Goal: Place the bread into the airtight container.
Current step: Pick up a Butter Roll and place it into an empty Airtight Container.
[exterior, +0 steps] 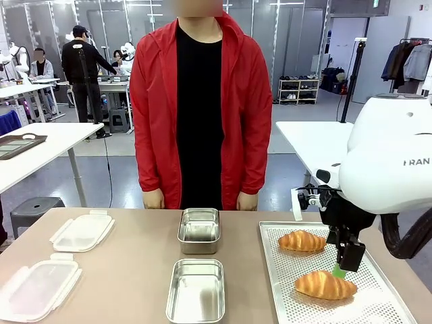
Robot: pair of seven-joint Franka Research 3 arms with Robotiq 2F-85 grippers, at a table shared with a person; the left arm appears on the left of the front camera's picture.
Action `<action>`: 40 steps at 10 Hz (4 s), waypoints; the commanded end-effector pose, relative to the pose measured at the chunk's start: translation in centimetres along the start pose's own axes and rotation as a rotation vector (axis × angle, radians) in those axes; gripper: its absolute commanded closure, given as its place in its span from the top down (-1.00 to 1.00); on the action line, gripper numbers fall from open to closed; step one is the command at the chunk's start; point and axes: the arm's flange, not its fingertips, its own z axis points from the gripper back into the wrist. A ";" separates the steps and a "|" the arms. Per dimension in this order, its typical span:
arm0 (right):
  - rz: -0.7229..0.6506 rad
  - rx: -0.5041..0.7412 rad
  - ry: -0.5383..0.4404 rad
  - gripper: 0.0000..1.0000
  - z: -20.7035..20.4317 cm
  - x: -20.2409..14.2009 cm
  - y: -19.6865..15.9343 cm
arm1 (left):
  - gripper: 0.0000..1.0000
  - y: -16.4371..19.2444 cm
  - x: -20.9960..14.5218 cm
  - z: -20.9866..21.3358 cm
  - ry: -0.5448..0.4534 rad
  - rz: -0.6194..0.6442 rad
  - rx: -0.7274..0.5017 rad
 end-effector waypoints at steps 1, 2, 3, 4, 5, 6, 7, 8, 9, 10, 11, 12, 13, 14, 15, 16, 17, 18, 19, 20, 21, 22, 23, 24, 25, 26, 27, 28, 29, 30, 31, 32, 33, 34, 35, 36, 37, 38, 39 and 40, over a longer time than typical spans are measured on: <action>0.000 0.000 -0.002 1.00 0.0 0.0 0.0 | 1.00 -0.1 -0.1 0.1 0.002 -0.008 0.002; 0.060 -0.072 0.011 1.00 -1.8 0.0 0.9 | 1.00 -0.1 -0.1 0.1 0.002 -0.008 0.002; 0.080 -0.070 -0.017 1.00 -3.0 -0.8 1.0 | 1.00 -0.1 -0.1 0.1 0.002 -0.008 0.002; 0.092 -0.062 -0.032 1.00 -3.9 -1.4 0.4 | 1.00 -0.1 -0.1 0.1 0.002 -0.008 0.002; 0.083 -0.079 -0.025 1.00 -4.9 -1.5 -0.1 | 1.00 -0.1 -0.1 0.1 0.002 -0.008 0.002; 0.087 -0.043 -0.037 1.00 -5.7 -1.7 -0.7 | 1.00 -0.1 -0.1 0.1 0.002 -0.008 0.002; 0.071 -0.017 -0.031 1.00 -6.8 -2.0 -1.5 | 1.00 -0.1 -0.1 0.1 0.002 -0.008 0.002; 0.062 -0.002 -0.031 1.00 -7.7 -2.4 -2.1 | 1.00 -0.1 -0.1 0.1 0.002 -0.008 0.002; 0.048 0.006 -0.018 1.00 -8.8 -2.7 -2.6 | 1.00 -0.1 -0.1 0.1 0.002 -0.008 0.002; 0.050 0.024 -0.039 1.00 -9.8 -3.1 -3.1 | 1.00 -0.1 -0.1 0.1 0.002 -0.008 0.002; 0.053 0.046 -0.036 1.00 -11.4 -3.4 -3.5 | 1.00 -0.1 -0.1 0.1 0.002 -0.008 0.002; 0.058 0.046 -0.045 1.00 -12.4 -3.6 -3.9 | 1.00 -0.1 -0.1 0.1 0.002 -0.008 0.002; 0.067 0.040 -0.052 1.00 -13.2 -3.8 -4.2 | 1.00 -0.1 -0.1 0.1 0.002 -0.008 0.002; 0.092 0.025 -0.032 1.00 -13.9 -3.9 -4.2 | 1.00 -0.1 -0.1 0.1 0.002 -0.008 0.002; 0.091 0.008 -0.006 1.00 -14.6 -3.7 -4.1 | 1.00 -0.1 -0.1 0.1 0.002 -0.008 0.002; 0.096 0.031 -0.004 1.00 -15.3 -3.5 -4.1 | 1.00 -0.1 -0.1 0.1 0.002 -0.008 0.002; 0.081 0.051 -0.014 0.88 -15.5 -3.5 -4.3 | 1.00 -0.1 -0.1 0.1 0.002 -0.008 0.002; 0.064 0.051 -0.026 0.65 -15.3 -3.6 -4.4 | 1.00 -0.1 -0.1 0.1 0.002 -0.008 0.002; 0.070 0.052 -0.018 0.49 -14.9 -3.6 -4.3 | 1.00 -0.1 -0.1 0.1 0.002 -0.008 0.002; 0.073 0.053 -0.009 0.26 -14.6 -3.5 -4.1 | 1.00 -0.1 -0.1 0.1 0.002 -0.008 0.002; 0.078 0.061 0.005 0.10 -14.4 -3.2 -3.6 | 1.00 -0.1 -0.1 0.1 0.002 -0.008 0.002; 0.052 0.059 0.017 -0.13 -14.0 -3.0 -3.5 | 1.00 -0.1 -0.1 0.1 0.002 -0.008 0.002; 0.038 0.063 0.011 -0.29 -13.0 -2.9 -3.3 | 1.00 -0.1 -0.1 0.1 0.002 -0.008 0.002; 0.007 0.064 0.002 -0.47 -11.2 -2.6 -3.2 | 1.00 -0.1 -0.1 0.1 0.002 -0.008 0.002; -0.025 0.067 -0.025 -0.41 -9.0 -2.0 -3.0 | 1.00 -0.1 -0.1 0.1 0.002 -0.008 0.002; -0.011 0.056 -0.005 -0.41 -6.8 -0.9 -2.6 | 1.00 -0.1 -0.1 0.1 0.002 -0.008 0.002; -0.015 0.056 0.000 -0.41 -4.8 0.7 -1.8 | 1.00 -0.1 -0.1 0.1 0.002 -0.008 0.002; -0.008 0.042 0.016 -0.41 -3.0 2.9 -0.9 | 1.00 -0.1 -0.1 0.1 0.002 -0.008 0.002; -0.006 0.040 0.028 -0.41 -2.2 5.3 -0.2 | 1.00 -0.1 -0.1 0.1 0.002 -0.008 0.002; -0.007 0.056 0.031 -0.41 -1.9 8.0 0.5 | 1.00 -0.1 -0.1 0.1 0.002 -0.008 0.002; -0.011 0.047 0.013 -0.41 -1.5 10.9 1.3 | 1.00 -0.1 -0.1 0.1 0.002 -0.008 0.002; -0.019 0.036 -0.002 -0.41 -1.3 13.9 2.2 | 1.00 -0.1 -0.1 0.1 0.002 -0.008 0.002; -0.013 0.036 -0.003 -0.41 -1.7 17.2 3.2 | 1.00 -0.1 -0.1 0.1 0.002 -0.008 0.002; -0.009 0.037 0.011 -0.41 -2.7 19.8 4.0 | 1.00 -0.1 -0.1 0.1 0.002 -0.008 0.002; -0.018 0.049 0.014 -0.41 -4.0 22.2 4.4 | 1.00 -0.1 -0.1 0.1 0.002 -0.008 0.002; -0.016 0.073 0.023 -0.41 -5.4 24.2 4.7 | 1.00 -0.1 -0.1 0.1 0.002 -0.008 0.002; -0.014 0.079 0.025 -0.41 -6.4 26.1 5.1 | 1.00 -0.1 -0.1 0.1 0.002 -0.008 0.002; 0.009 0.076 0.049 -0.41 -7.3 27.6 5.4 | 1.00 -0.1 -0.1 0.1 0.002 -0.008 0.002; -0.006 0.088 0.049 -0.41 -7.8 28.3 5.6 | 1.00 -0.1 -0.1 0.1 0.002 -0.008 0.002; -0.005 0.079 0.037 -0.41 -7.6 28.4 5.4 | 1.00 -0.1 -0.1 0.1 0.002 -0.008 0.002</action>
